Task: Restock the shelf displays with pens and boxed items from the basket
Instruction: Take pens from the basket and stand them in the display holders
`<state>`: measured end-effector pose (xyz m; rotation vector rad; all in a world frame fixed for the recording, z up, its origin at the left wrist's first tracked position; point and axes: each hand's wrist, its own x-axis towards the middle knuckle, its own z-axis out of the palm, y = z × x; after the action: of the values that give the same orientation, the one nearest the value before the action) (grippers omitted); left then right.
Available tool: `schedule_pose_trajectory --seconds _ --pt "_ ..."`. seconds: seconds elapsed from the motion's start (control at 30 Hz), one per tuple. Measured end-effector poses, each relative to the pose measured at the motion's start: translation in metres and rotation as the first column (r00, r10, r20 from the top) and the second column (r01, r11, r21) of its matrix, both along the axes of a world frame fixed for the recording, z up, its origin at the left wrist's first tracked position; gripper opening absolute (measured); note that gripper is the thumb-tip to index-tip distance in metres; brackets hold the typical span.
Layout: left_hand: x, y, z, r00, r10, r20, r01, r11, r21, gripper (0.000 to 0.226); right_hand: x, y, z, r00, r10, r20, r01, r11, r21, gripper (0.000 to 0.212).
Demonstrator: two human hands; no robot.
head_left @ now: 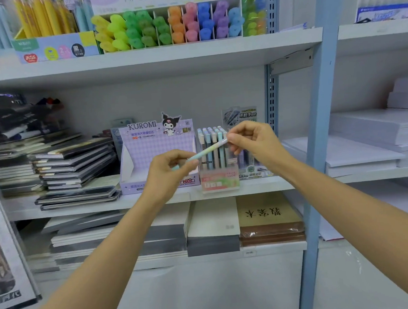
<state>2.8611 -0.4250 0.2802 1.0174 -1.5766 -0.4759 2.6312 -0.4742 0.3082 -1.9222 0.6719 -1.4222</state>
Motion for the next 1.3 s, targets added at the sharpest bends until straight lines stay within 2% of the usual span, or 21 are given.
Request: schedule_pose_trajectory --seconds 0.07,0.13,0.23,0.27,0.33,0.4,0.43,0.5,0.57,0.63,0.7,0.77,0.8,0.87,1.0,1.17,1.3 --pt "0.004 0.001 0.000 0.967 -0.028 -0.255 0.032 0.999 0.012 0.010 -0.005 0.001 -0.007 1.000 0.006 0.029 -0.008 0.999 0.053 0.007" --pt "0.002 0.001 0.000 0.893 -0.054 -0.447 0.068 0.998 0.015 0.009 -0.004 0.004 -0.019 0.998 0.051 -0.032 -0.047 0.994 0.099 0.005" --pt "-0.006 0.002 0.000 0.835 -0.111 -0.539 0.140 0.990 0.012 0.017 0.004 0.009 -0.033 0.970 0.175 -0.168 -0.142 0.971 0.195 0.006" --pt "-0.008 0.002 0.001 0.845 -0.119 -0.521 0.142 0.990 0.005 0.020 0.006 0.010 -0.034 0.960 0.172 -0.219 -0.132 0.974 0.185 0.008" --pt "-0.012 0.002 0.002 0.897 -0.100 -0.431 0.099 0.995 -0.024 0.015 0.011 0.010 -0.029 0.962 0.063 -0.264 -0.048 0.997 0.063 0.015" --pt "-0.018 0.001 0.002 0.949 -0.064 -0.310 0.047 0.997 -0.060 0.012 0.018 0.012 -0.018 0.977 -0.065 -0.202 0.046 0.994 -0.100 0.024" --pt "-0.023 0.000 0.002 0.970 -0.051 -0.236 0.032 0.996 -0.083 0.013 0.022 0.014 -0.012 0.982 -0.079 -0.171 0.053 0.987 -0.153 0.027" --pt "-0.032 0.000 0.001 0.995 -0.028 -0.092 0.015 0.991 -0.132 0.013 0.031 0.016 -0.002 0.984 -0.061 -0.169 0.029 0.982 -0.187 0.027" --pt "-0.040 -0.002 0.000 1.000 0.010 -0.025 -0.015 0.982 -0.186 0.015 0.036 0.015 0.003 0.979 -0.069 -0.191 0.031 0.980 -0.198 0.019" --pt "-0.046 -0.004 -0.002 0.997 0.069 0.037 -0.058 0.968 -0.246 0.020 0.033 0.013 0.006 0.984 -0.095 -0.151 0.060 0.974 -0.218 0.013" --pt "-0.046 -0.007 -0.009 0.952 0.217 0.216 -0.132 0.927 -0.352 0.031 0.023 0.008 0.009 0.993 -0.118 -0.003 0.115 0.973 -0.200 0.012" --pt "-0.043 -0.010 -0.022 0.836 0.353 0.421 -0.151 0.884 -0.443 0.042 0.009 0.001 0.015 0.969 -0.169 0.179 0.200 0.965 -0.171 0.012" --pt "-0.041 -0.012 -0.029 0.772 0.385 0.507 -0.137 0.878 -0.459 0.047 0.002 -0.002 0.018 0.952 -0.208 0.226 0.249 0.953 -0.172 0.012" --pt "-0.037 -0.014 -0.043 0.675 0.400 0.620 -0.106 0.884 -0.455 0.056 -0.008 -0.009 0.021 0.935 -0.273 0.225 0.318 0.928 -0.193 0.013" --pt "-0.035 -0.018 -0.055 0.637 0.426 0.643 -0.103 0.873 -0.477 0.063 -0.006 -0.018 0.016 0.940 -0.302 0.157 0.332 0.915 -0.228 0.013" --pt "-0.037 -0.017 -0.054 0.603 0.445 0.663 -0.108 0.868 -0.484 0.065 -0.002 -0.019 0.020 0.910 -0.259 0.325 0.339 0.914 -0.222 0.013" --pt "-0.042 -0.018 -0.048 0.611 0.466 0.640 -0.126 0.855 -0.503 0.060 0.004 -0.024 0.007 0.953 -0.289 0.087 0.302 0.927 -0.224 0.013"
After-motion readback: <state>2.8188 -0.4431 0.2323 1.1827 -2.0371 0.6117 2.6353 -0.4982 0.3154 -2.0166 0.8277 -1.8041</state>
